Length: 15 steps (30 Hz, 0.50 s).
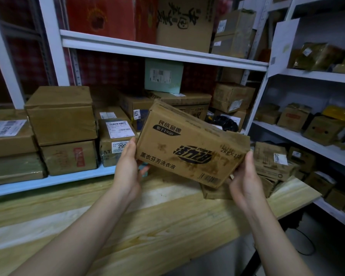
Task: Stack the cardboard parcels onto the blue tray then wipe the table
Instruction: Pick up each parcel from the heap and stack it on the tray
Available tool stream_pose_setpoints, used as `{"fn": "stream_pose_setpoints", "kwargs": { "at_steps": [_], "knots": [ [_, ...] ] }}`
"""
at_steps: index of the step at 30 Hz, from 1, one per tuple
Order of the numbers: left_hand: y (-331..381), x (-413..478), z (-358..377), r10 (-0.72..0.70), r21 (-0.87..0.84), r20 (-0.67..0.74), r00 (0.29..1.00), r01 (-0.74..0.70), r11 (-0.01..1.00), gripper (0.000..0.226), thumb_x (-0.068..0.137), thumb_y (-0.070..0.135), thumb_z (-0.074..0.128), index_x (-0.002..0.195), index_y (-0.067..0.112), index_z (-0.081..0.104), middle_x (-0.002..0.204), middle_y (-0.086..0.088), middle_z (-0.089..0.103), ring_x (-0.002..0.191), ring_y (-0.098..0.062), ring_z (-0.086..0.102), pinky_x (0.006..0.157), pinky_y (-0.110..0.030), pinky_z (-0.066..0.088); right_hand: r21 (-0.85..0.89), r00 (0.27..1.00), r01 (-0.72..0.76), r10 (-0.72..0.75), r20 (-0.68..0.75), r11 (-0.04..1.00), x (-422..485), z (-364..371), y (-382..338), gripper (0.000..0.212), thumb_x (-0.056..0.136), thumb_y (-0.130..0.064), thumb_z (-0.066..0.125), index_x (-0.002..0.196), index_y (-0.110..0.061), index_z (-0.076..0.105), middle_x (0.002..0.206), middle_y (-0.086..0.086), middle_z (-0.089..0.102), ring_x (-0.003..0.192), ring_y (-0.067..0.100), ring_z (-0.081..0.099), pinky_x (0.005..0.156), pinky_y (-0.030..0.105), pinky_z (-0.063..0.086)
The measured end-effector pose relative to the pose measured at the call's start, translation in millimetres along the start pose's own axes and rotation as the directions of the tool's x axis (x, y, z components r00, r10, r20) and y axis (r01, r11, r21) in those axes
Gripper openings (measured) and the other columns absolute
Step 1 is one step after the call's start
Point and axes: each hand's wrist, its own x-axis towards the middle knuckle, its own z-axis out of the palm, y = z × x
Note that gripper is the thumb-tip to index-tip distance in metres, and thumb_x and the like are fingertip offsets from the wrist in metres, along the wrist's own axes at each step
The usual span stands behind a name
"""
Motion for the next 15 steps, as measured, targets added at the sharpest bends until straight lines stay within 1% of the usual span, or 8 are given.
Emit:
{"fn": "stream_pose_setpoints", "kwargs": {
  "at_steps": [2, 5, 8, 11, 15],
  "knots": [
    [-1.9, 4.9, -3.6, 0.023, 0.049, 0.007, 1.000, -0.024, 0.999, 0.036, 0.100, 0.044, 0.042, 0.131, 0.033, 0.056, 0.126, 0.000, 0.064, 0.115, -0.018, 0.061, 0.099, -0.046, 0.049, 0.009, 1.000, -0.007, 0.007, -0.022, 1.000, 1.0, 1.9, -0.2, 0.055, 0.097, -0.055, 0.040, 0.137, -0.019, 0.054, 0.132, 0.006, 0.064, 0.129, 0.025, 0.054, 0.113, 0.051, 0.036],
    [-3.2, 6.4, -4.0, 0.041, 0.083, -0.017, 0.999, -0.040, 0.996, 0.037, 0.099, 0.047, 0.044, 0.132, 0.034, 0.053, 0.127, 0.001, 0.063, 0.114, -0.018, 0.060, 0.096, -0.043, 0.051, 0.005, 0.999, -0.015, 0.015, -0.028, 1.000, 2.3, 3.6, 0.0, 0.054, 0.098, -0.057, 0.038, 0.134, -0.022, 0.055, 0.130, 0.004, 0.066, 0.126, 0.023, 0.056, 0.111, 0.051, 0.038],
    [-3.2, 4.3, -2.9, 0.041, 0.068, -0.031, 0.999, -0.039, 0.997, 0.039, 0.097, 0.052, 0.044, 0.130, 0.034, 0.053, 0.124, 0.001, 0.064, 0.112, -0.018, 0.061, 0.092, -0.039, 0.052, -0.007, 1.000, -0.025, 0.025, -0.017, 1.000, 2.6, 4.9, 1.5, 0.056, 0.098, -0.058, 0.035, 0.135, -0.021, 0.055, 0.126, 0.004, 0.069, 0.123, 0.022, 0.058, 0.109, 0.051, 0.039],
    [-1.1, 1.9, -2.9, 0.045, 0.041, -0.027, 0.999, -0.044, 0.998, 0.040, 0.096, 0.053, 0.044, 0.129, 0.034, 0.055, 0.121, 0.001, 0.066, 0.111, -0.018, 0.062, 0.084, -0.035, 0.053, -0.007, 0.998, -0.053, 0.053, -0.021, 0.999, 2.8, 3.2, 3.4, 0.058, 0.097, -0.060, 0.034, 0.136, -0.022, 0.053, 0.124, 0.005, 0.070, 0.122, 0.023, 0.060, 0.105, 0.050, 0.042],
    [2.2, 1.3, -4.4, 0.050, -0.010, 0.000, 0.999, -0.050, 0.999, 0.036, 0.097, 0.049, 0.047, 0.127, 0.034, 0.058, 0.125, 0.001, 0.065, 0.113, -0.019, 0.062, 0.078, -0.033, 0.052, 0.002, 0.995, -0.086, 0.085, -0.048, 0.996, 5.8, 0.6, 7.2, 0.052, 0.096, -0.058, 0.041, 0.135, -0.026, 0.053, 0.126, 0.002, 0.069, 0.122, 0.021, 0.060, 0.102, 0.048, 0.044]
  ]
}}
